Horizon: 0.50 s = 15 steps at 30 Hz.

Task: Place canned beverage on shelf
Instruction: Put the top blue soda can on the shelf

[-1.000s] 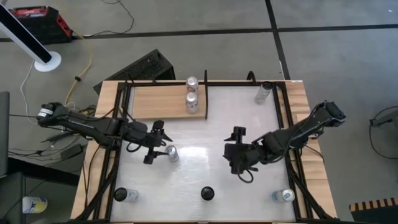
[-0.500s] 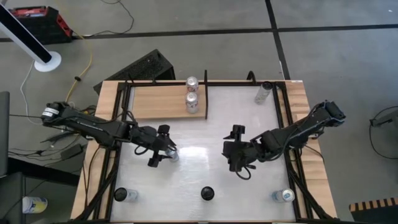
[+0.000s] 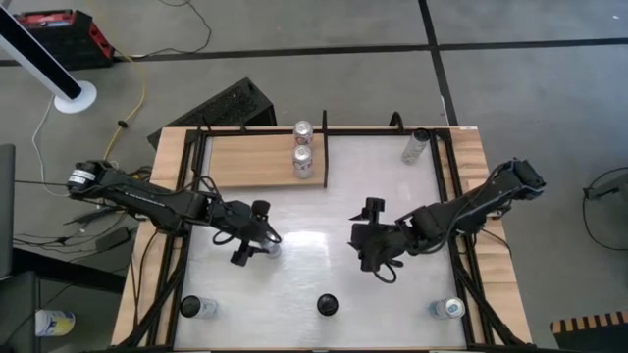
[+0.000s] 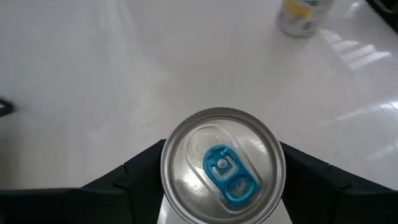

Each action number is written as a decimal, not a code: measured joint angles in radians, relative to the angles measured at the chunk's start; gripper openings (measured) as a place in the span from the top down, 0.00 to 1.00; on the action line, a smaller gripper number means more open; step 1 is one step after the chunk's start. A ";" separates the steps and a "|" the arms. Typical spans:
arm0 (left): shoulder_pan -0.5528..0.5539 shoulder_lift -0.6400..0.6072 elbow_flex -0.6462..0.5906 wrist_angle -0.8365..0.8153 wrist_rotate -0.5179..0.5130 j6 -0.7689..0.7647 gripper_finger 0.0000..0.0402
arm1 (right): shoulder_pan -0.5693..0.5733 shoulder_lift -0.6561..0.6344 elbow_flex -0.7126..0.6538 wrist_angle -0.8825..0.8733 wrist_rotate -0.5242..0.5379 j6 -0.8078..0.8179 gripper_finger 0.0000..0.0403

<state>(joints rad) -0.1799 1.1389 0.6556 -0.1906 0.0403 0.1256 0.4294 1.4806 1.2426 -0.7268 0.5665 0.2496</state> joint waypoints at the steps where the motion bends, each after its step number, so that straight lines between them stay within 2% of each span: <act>1: 0.000 0.000 0.000 -0.002 0.016 0.016 0.43 | 0.000 -0.001 -0.018 0.048 0.000 -0.021 0.20; 4: 0.000 0.000 0.000 -0.002 0.054 0.065 0.45 | 0.000 0.001 -0.088 0.204 -0.020 -0.102 0.20; 7: 0.000 0.000 0.000 0.004 0.081 0.104 0.45 | -0.005 0.000 -0.170 0.427 -0.086 -0.174 0.20; 11: -0.001 0.000 0.031 -0.031 0.119 0.125 0.45 | -0.027 0.001 -0.291 0.754 -0.212 -0.271 0.20; 15: -0.014 0.000 0.114 -0.056 0.138 0.133 0.45 | -0.105 0.002 -0.405 1.051 -0.374 -0.308 0.20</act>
<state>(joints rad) -0.1935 1.1389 0.7691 -0.2464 0.1780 0.2589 0.3239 1.4822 0.8374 0.3242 0.1929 -0.0586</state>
